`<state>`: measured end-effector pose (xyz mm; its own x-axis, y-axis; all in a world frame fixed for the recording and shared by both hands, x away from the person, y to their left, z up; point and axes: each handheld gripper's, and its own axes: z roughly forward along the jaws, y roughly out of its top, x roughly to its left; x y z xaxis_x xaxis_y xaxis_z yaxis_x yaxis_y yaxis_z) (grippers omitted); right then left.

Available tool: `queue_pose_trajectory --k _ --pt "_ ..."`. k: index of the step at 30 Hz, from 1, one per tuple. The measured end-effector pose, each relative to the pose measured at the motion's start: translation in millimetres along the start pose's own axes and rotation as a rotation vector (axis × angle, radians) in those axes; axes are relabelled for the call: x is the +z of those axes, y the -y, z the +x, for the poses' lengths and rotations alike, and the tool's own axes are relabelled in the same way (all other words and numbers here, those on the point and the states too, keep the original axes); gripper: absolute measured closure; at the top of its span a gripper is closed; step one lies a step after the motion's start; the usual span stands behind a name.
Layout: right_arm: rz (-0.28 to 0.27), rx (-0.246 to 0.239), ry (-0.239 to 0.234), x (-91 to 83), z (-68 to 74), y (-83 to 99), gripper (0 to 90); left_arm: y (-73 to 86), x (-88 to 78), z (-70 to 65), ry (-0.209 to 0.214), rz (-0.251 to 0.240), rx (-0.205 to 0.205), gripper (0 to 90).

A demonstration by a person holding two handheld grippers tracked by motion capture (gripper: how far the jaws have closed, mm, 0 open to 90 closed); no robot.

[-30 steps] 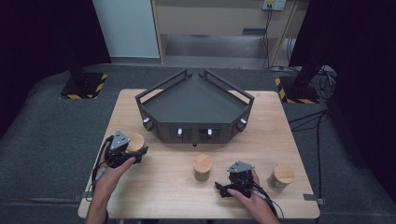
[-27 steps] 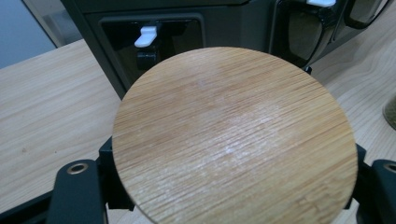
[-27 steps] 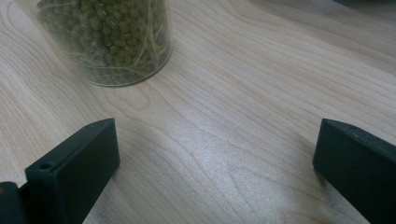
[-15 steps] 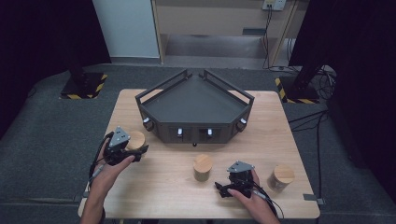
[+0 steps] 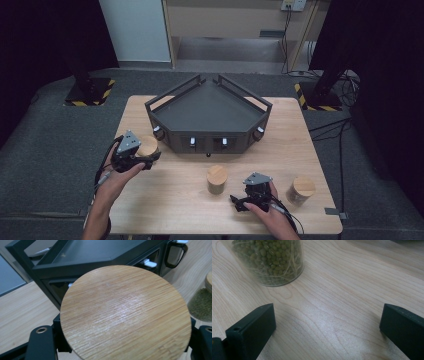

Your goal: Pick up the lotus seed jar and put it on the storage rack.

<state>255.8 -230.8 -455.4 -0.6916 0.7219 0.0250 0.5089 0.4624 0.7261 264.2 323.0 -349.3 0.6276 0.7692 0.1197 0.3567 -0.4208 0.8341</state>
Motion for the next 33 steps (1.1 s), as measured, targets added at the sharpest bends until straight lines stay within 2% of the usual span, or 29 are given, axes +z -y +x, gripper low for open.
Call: queue_pose_trajectory --k 8,23,33 --pt "0.000 0.000 0.000 0.0 0.0 0.0 0.5 -10.7 2.4 1.6 0.012 -0.013 0.009 24.7" --pt "0.001 0.001 0.000 0.0 0.0 -0.1 0.5 -31.0 -1.1 11.9 0.060 -0.021 0.040 24.7" --pt "0.001 0.000 0.000 0.0 0.0 -0.1 0.5 -48.2 3.8 16.7 0.088 -0.025 0.062 24.7"
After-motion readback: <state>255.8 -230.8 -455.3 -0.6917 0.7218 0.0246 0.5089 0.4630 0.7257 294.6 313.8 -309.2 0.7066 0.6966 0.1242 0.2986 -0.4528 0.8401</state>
